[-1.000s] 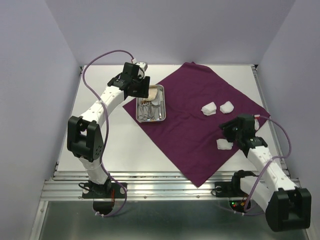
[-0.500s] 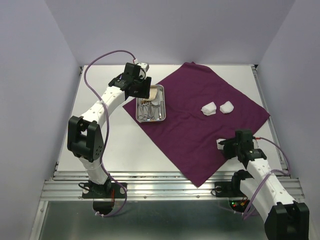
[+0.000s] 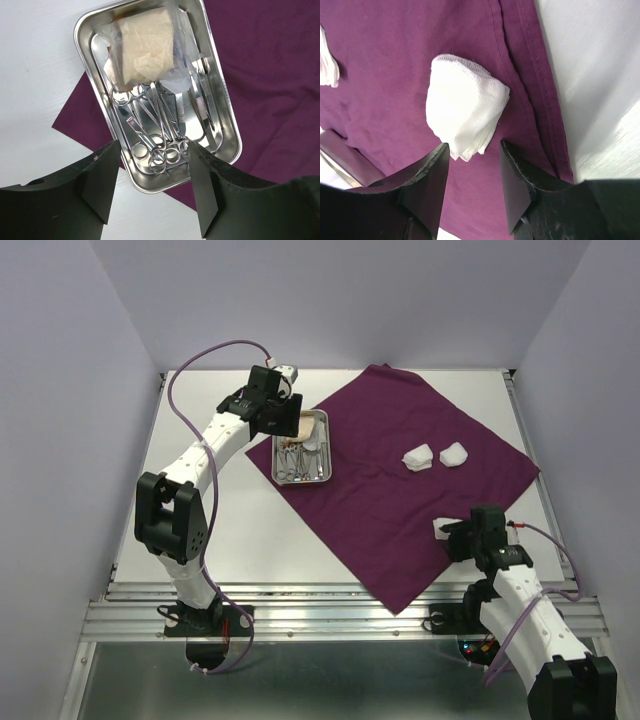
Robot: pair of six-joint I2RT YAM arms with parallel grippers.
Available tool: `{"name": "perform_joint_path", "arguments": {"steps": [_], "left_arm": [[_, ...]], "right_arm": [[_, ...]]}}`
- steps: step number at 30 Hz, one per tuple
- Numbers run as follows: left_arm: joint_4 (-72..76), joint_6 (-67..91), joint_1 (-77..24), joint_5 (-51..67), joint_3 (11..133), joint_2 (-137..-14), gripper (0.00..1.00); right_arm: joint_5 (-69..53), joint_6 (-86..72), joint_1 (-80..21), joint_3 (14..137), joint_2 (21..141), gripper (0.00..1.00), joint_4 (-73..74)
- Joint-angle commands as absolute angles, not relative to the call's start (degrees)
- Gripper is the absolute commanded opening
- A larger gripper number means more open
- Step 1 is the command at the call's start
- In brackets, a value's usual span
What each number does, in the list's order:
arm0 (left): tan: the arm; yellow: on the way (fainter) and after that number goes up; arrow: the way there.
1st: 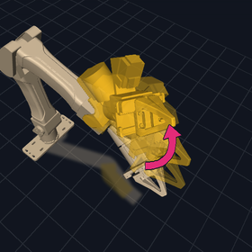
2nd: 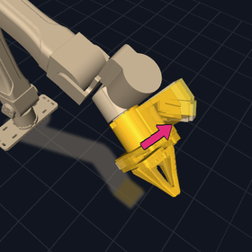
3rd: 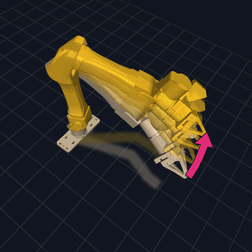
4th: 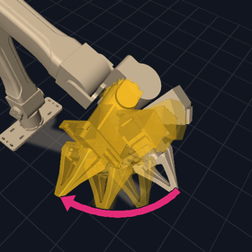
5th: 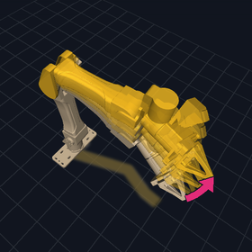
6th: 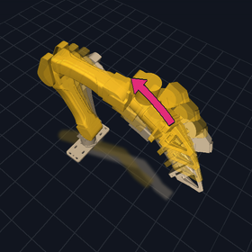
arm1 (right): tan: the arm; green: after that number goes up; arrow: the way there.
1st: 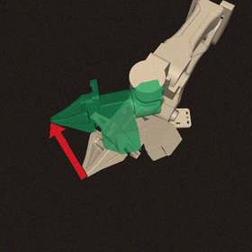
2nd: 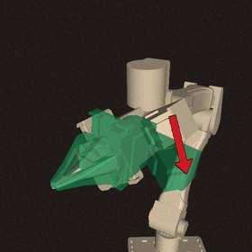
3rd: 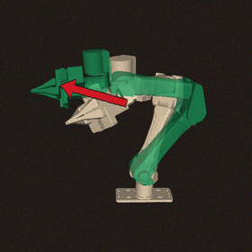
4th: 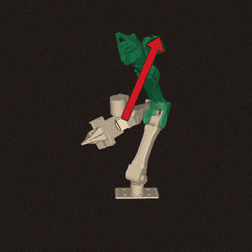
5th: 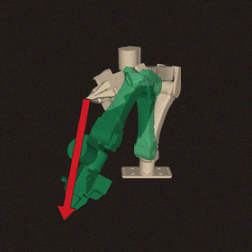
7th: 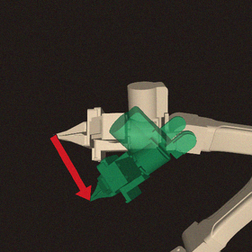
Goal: Prepare the surgical pack
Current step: Adjust the medical item in the surgical kit.
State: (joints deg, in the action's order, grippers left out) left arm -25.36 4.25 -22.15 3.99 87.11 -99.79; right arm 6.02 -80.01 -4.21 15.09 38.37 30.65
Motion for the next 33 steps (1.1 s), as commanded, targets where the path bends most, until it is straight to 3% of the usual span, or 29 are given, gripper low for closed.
{"name": "perform_joint_path", "arguments": {"steps": [1,17,22,29,33], "left_arm": [[-25.4,3.2,-22.5,3.2,89.4,-98.4,0.67],[-25.1,3.2,-22.5,3.5,88.9,-98.5,0.67],[-25.4,3.3,-22.5,3.8,89.5,-99.1,0.67],[-25.5,3.3,-22.5,4.1,89.8,-99.2,0.67],[-25.3,3.3,-22.5,4.1,89.5,-99.0,0.67]], "right_arm": [[10.3,-80.9,-4.5,14.2,38.2,0.50,31.0],[14.2,-82.3,-4.5,11.3,35.8,0.49,30.2],[14.9,-82.3,-4.5,9.4,33.1,0.42,27.1],[14.2,-81.7,-4.5,7.5,35.1,0.38,21.8],[14.3,-81.2,-4.5,7.8,36.0,0.28,20.0]]}}
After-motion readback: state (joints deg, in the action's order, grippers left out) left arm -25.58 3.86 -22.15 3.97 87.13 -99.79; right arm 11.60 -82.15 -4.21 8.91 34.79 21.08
